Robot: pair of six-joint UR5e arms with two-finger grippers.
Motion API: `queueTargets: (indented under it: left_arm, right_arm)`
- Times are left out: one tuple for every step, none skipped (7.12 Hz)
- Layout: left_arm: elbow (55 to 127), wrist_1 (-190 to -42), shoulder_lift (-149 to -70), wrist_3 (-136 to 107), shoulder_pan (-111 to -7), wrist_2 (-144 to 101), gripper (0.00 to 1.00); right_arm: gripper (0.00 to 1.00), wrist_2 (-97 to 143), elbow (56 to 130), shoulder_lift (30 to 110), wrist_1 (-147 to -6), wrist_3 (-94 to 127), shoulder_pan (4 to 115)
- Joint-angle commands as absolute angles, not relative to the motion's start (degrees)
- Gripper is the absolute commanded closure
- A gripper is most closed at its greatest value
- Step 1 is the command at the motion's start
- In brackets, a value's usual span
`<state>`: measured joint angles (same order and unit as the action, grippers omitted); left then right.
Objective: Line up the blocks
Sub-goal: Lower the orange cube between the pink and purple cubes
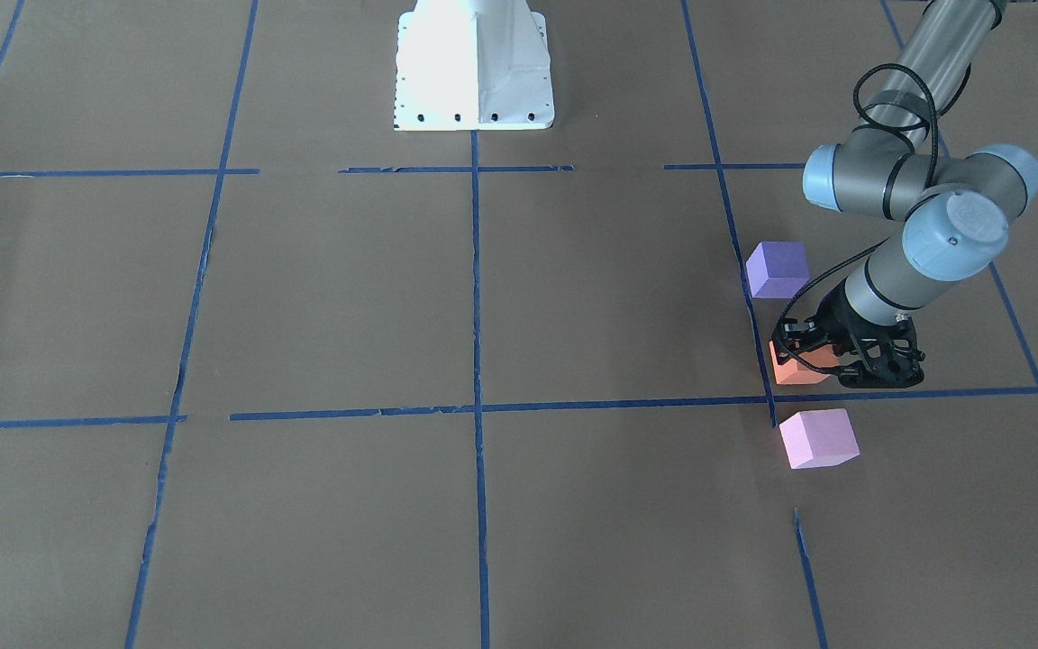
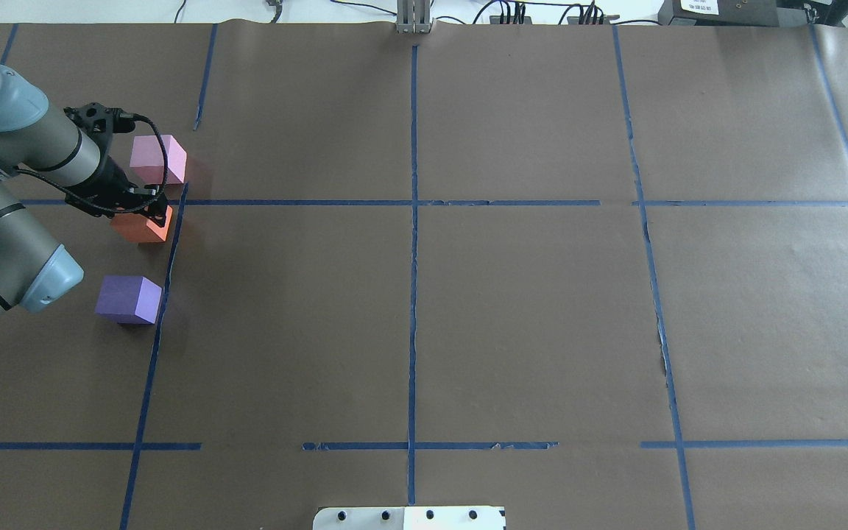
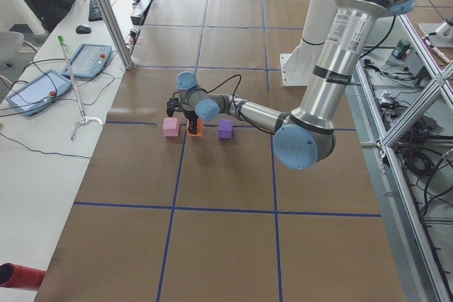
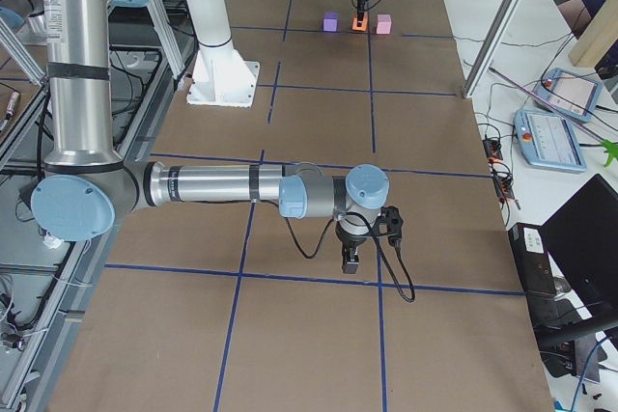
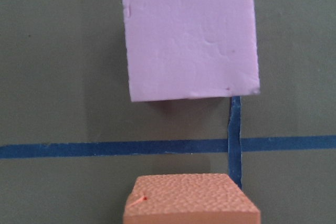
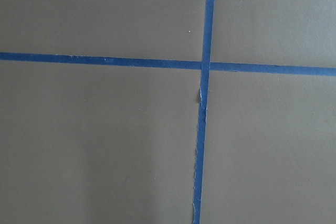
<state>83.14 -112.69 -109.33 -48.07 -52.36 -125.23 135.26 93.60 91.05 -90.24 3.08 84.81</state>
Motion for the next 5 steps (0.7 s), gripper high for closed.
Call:
queueTargets:
  left_arm:
    - [82.71,-112.85,-109.34,-48.08,-52.03,-125.24,0.83]
    - [82.53,-112.85,-109.34,-48.08,-52.03,-125.33,0.83]
    - [82.53,-112.85,-109.34,-48.08,-51.94,-125.33,0.82]
    - [82.44,-112.94,-109.34,-48.16,-51.77,-125.33,0.74]
    - [82.44,-112.85,-109.34,-48.16,-51.77,-125.33,0.54]
  right_arm:
    - [0.00,135.26,93.60,91.05,-90.18,3.08,84.81]
    - [0.00,135.26,93.60,91.05,-90.18,3.08,84.81]
    - [0.00,135.26,93.60,91.05,-90.18,3.08,84.81]
    - [0.00,135.26,93.60,91.05,-90.18,3.08,84.81]
    - [0.00,135.26,93.60,91.05,-90.18,3.08,84.81]
